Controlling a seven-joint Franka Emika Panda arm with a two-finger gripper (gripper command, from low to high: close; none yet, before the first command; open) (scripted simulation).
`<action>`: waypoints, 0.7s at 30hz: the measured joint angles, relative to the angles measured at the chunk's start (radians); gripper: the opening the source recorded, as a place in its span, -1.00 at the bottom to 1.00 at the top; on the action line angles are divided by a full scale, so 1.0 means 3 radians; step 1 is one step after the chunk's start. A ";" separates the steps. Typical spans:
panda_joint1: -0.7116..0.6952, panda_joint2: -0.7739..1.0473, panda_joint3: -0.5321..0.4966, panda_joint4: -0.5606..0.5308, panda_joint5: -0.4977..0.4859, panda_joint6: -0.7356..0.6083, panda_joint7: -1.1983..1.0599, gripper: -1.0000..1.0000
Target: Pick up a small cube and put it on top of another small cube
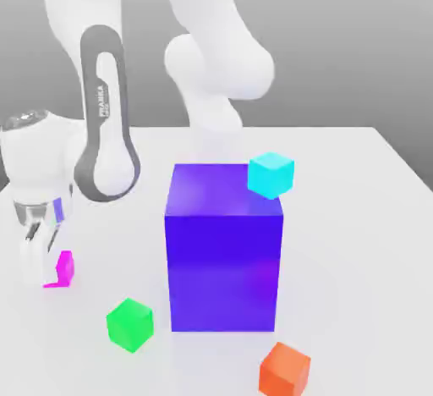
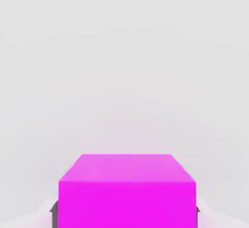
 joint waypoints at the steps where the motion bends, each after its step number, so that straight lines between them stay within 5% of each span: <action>1: 0.0017 -0.0083 -0.0025 -0.0016 -0.0036 -0.0067 0.0029 -1.00; 7: 0.0159 -0.0733 -0.0207 -0.0138 -0.0430 -0.0592 0.0330 -1.00; 21: 0.1285 -0.1113 0.0372 0.0078 -0.0566 -0.1184 0.0695 -1.00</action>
